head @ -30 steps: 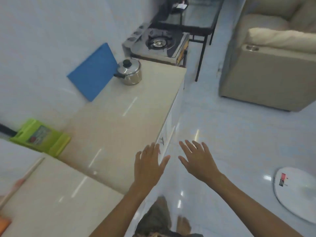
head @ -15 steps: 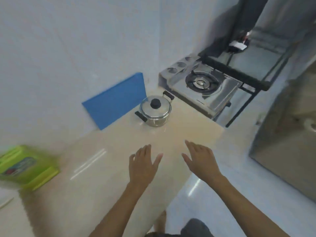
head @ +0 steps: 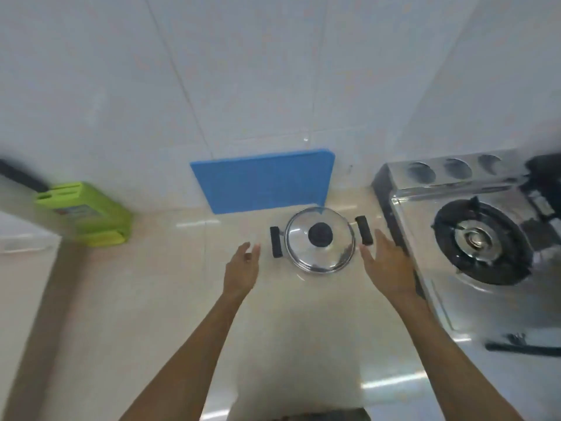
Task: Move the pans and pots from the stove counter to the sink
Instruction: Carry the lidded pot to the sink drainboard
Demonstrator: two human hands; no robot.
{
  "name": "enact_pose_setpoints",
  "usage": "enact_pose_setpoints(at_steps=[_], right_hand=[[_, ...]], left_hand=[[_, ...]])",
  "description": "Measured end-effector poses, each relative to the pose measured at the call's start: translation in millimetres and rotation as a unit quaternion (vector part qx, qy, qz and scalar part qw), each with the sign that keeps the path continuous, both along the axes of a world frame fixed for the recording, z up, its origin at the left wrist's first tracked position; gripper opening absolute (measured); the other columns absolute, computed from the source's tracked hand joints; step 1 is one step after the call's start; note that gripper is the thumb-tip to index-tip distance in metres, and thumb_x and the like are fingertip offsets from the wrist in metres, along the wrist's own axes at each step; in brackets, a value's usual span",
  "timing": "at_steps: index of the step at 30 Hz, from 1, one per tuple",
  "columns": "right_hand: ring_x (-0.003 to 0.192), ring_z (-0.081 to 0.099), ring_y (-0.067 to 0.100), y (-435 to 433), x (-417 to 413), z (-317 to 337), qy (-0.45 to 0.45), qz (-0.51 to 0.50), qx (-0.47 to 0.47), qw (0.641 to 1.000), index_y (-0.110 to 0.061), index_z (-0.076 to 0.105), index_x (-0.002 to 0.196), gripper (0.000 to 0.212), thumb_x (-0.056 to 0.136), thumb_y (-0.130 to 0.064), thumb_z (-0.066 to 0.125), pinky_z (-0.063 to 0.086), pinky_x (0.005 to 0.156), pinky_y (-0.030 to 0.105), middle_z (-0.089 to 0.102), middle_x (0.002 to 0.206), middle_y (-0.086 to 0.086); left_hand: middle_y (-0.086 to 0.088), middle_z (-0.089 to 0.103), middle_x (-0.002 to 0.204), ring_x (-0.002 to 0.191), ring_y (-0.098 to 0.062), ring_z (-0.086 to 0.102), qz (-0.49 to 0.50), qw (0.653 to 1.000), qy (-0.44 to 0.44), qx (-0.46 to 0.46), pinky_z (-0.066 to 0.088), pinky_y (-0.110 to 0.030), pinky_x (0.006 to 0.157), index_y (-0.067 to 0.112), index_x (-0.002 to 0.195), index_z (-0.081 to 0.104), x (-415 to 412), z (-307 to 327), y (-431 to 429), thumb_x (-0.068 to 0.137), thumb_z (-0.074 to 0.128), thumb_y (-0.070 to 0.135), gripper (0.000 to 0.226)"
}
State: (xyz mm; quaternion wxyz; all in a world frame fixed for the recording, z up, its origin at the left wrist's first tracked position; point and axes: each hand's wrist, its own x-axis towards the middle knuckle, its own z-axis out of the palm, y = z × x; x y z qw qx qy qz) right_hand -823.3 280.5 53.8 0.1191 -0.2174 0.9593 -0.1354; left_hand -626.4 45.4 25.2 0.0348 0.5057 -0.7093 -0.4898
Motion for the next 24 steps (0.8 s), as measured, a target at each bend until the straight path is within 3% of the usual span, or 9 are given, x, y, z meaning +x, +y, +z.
enact_pose_setpoints(at_steps=[2, 5, 8, 11, 13, 16, 19, 21, 24], right_hand=[[0.116, 0.062, 0.050, 1.4, -28.8, -8.1, -0.031, 0.001, -0.018, 0.999, 0.002, 0.049, 0.146, 0.055, 0.102, -0.030, 0.057, 0.051, 0.096, 0.055, 0.065, 0.132, 0.032], [0.128, 0.058, 0.046, 2.7, -63.2, -20.9, -0.094, 0.002, -0.051, 0.994, -0.002, 0.047, 0.150, 0.054, 0.104, -0.030, 0.055, 0.046, 0.105, 0.053, 0.061, 0.141, 0.027], [0.124, 0.061, 0.042, -2.5, -79.1, -34.2, -0.148, -0.018, -0.086, 0.985, -0.006, 0.050, 0.149, 0.050, 0.104, -0.027, 0.056, 0.045, 0.102, 0.046, 0.069, 0.133, 0.021], [0.114, 0.067, 0.042, -8.1, -86.7, -47.0, -0.197, -0.050, -0.136, 0.969, -0.001, 0.062, 0.136, 0.038, 0.102, -0.018, 0.059, 0.048, 0.099, 0.044, 0.074, 0.119, 0.024], [0.108, 0.069, 0.040, -10.6, -89.6, -54.5, -0.228, -0.072, -0.174, 0.955, -0.002, 0.071, 0.121, 0.027, 0.099, -0.011, 0.060, 0.051, 0.095, 0.044, 0.076, 0.112, 0.023], [0.102, 0.070, 0.037, -10.1, -88.1, -59.3, -0.242, -0.082, -0.198, 0.946, -0.006, 0.076, 0.116, 0.025, 0.096, -0.009, 0.062, 0.052, 0.091, 0.043, 0.077, 0.107, 0.019], [0.098, 0.071, 0.034, -10.2, -72.0, -51.9, -0.237, -0.077, -0.226, 0.942, -0.010, 0.076, 0.115, 0.024, 0.096, -0.010, 0.062, 0.052, 0.087, 0.040, 0.079, 0.102, 0.015], [0.095, 0.071, 0.031, -15.4, -53.6, -39.6, -0.233, -0.061, -0.249, 0.938, -0.013, 0.077, 0.113, 0.023, 0.096, -0.010, 0.063, 0.050, 0.081, 0.031, 0.078, 0.094, 0.008], [0.088, 0.070, 0.021, -32.0, -15.9, -9.4, -0.235, -0.012, -0.296, 0.926, -0.018, 0.078, 0.110, 0.022, 0.096, -0.011, 0.062, 0.045, 0.071, 0.007, 0.076, 0.086, -0.001]], left_hand=[[-0.017, 0.071, 0.124, 0.120, -0.034, 0.063, 0.073, 0.994, 0.043, 0.067, 0.046, -0.040, 0.107, 0.006, 0.139, 0.053, -14.2, -5.6, 8.0, 0.106, 0.046, 0.032, 0.042], [-0.020, 0.071, 0.120, 0.105, -0.031, 0.069, 0.148, 0.980, 0.079, 0.108, 0.054, -0.033, 0.086, 0.005, 0.136, 0.056, -36.7, -7.5, 20.5, 0.107, 0.046, 0.021, 0.035], [-0.017, 0.071, 0.119, 0.094, -0.025, 0.070, 0.170, 0.977, 0.082, 0.098, 0.055, -0.046, 0.089, 0.005, 0.134, 0.059, -51.6, -8.2, 29.2, 0.106, 0.050, 0.019, 0.033], [-0.008, 0.071, 0.106, 0.079, -0.013, 0.071, 0.158, 0.981, 0.069, 0.087, 0.053, -0.023, 0.068, 0.008, 0.128, 0.064, -61.4, -7.1, 34.8, 0.103, 0.056, 0.018, 0.028], [-0.007, 0.069, 0.101, 0.078, -0.010, 0.069, 0.171, 0.977, 0.071, 0.103, 0.050, -0.020, 0.062, 0.012, 0.121, 0.068, -63.9, -6.7, 34.3, 0.101, 0.059, 0.018, 0.022], [-0.007, 0.068, 0.105, 0.096, -0.021, 0.063, 0.188, 0.970, 0.067, 0.141, 0.048, -0.032, 0.070, 0.016, 0.118, 0.069, -58.7, -7.1, 34.0, 0.100, 0.062, 0.022, 0.020], [-0.006, 0.070, 0.108, 0.099, -0.022, 0.062, 0.205, 0.964, 0.086, 0.148, 0.047, -0.034, 0.077, 0.017, 0.121, 0.069, -33.5, 1.2, 40.9, 0.099, 0.064, 0.023, 0.024], [-0.005, 0.071, 0.108, 0.098, -0.020, 0.064, 0.209, 0.962, 0.103, 0.139, 0.048, -0.035, 0.080, 0.020, 0.118, 0.070, -4.8, 14.2, 43.0, 0.099, 0.063, 0.022, 0.021], [-0.009, 0.073, 0.109, 0.098, -0.021, 0.066, 0.230, 0.958, 0.134, 0.104, 0.049, -0.037, 0.083, 0.013, 0.121, 0.071, 49.0, 40.9, 38.6, 0.098, 0.064, 0.020, 0.025]])
